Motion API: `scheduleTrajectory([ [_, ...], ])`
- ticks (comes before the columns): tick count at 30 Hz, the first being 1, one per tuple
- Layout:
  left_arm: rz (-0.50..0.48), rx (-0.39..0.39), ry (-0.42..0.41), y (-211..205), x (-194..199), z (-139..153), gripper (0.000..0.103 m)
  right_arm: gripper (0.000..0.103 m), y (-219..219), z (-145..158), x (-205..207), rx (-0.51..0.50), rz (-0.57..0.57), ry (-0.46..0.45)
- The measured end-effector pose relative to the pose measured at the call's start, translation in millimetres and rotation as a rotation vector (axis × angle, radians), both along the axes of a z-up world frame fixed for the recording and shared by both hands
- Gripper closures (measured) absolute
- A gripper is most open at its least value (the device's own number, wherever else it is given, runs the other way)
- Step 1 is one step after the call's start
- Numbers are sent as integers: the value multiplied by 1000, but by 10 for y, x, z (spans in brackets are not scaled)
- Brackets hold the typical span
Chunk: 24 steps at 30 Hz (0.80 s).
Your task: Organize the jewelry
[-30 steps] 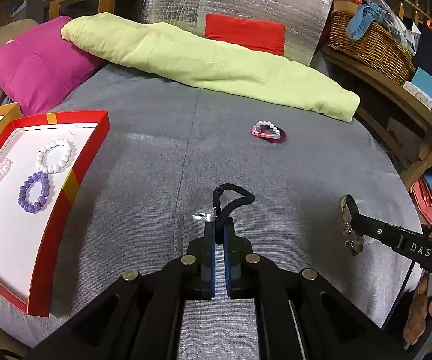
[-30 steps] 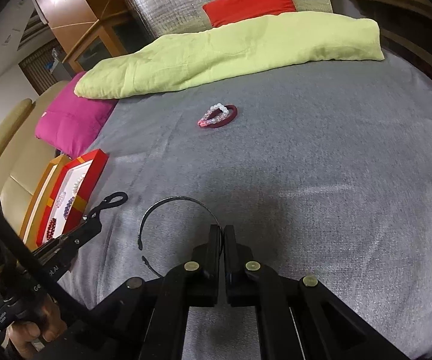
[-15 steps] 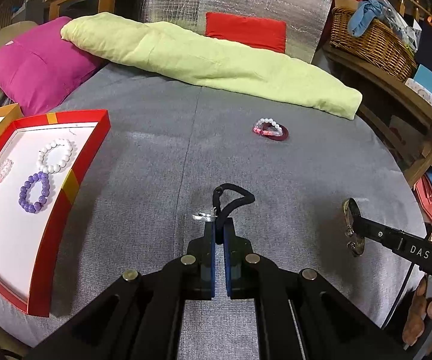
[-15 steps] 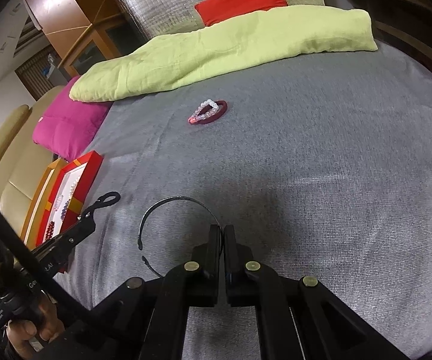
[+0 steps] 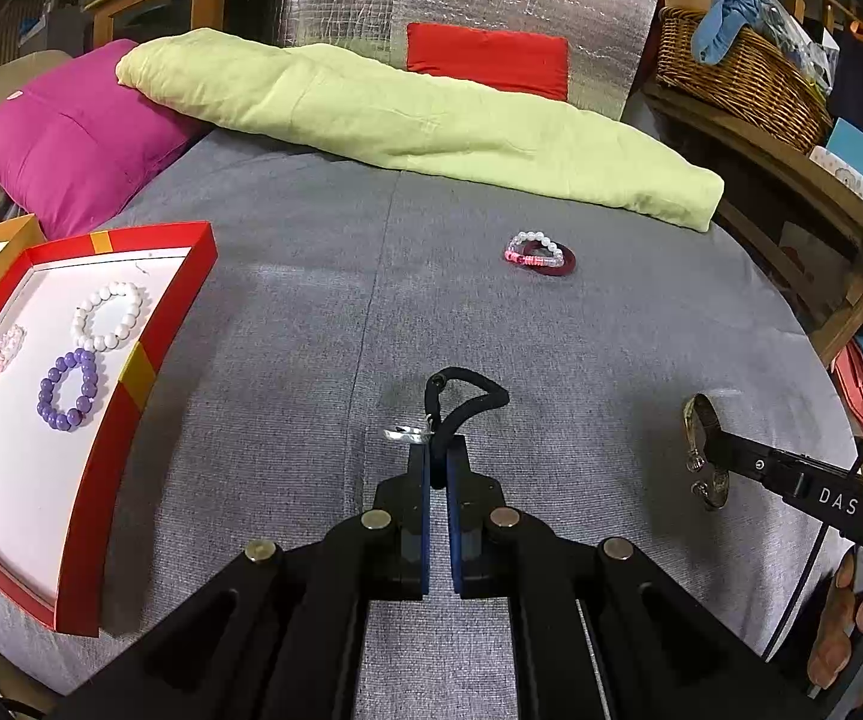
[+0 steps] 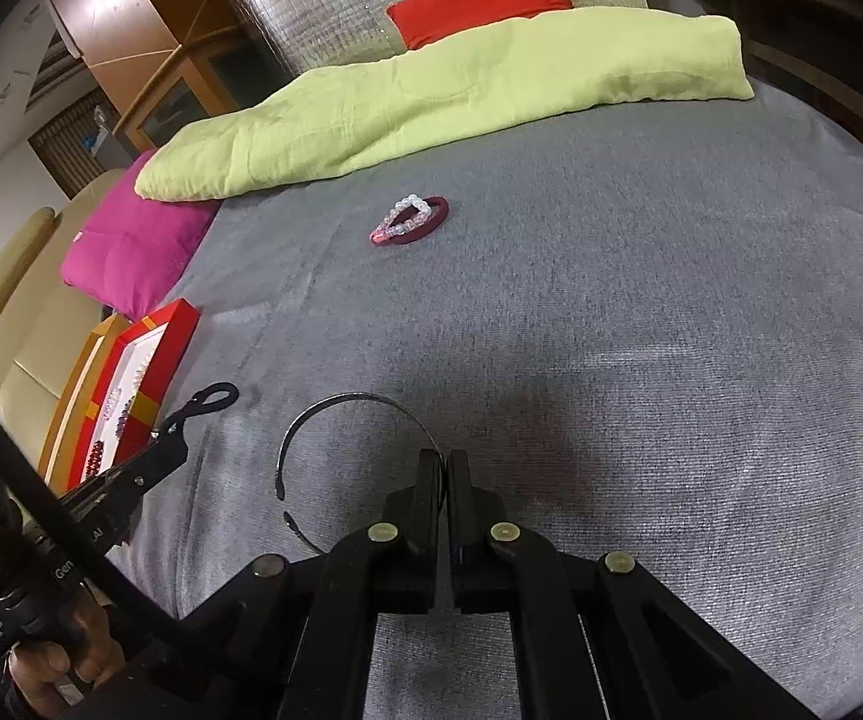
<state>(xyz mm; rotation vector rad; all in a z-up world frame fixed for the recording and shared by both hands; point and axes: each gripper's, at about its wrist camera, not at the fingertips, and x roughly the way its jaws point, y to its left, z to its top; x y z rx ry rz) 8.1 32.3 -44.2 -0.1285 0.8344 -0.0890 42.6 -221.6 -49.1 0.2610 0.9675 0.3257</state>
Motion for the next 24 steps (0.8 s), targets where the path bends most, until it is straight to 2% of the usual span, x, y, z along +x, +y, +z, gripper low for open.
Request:
scheduleTrajectory([
  [24,6,-31,-20,51,-28,35,98,100,160,143,-35,-43,30,-24],
])
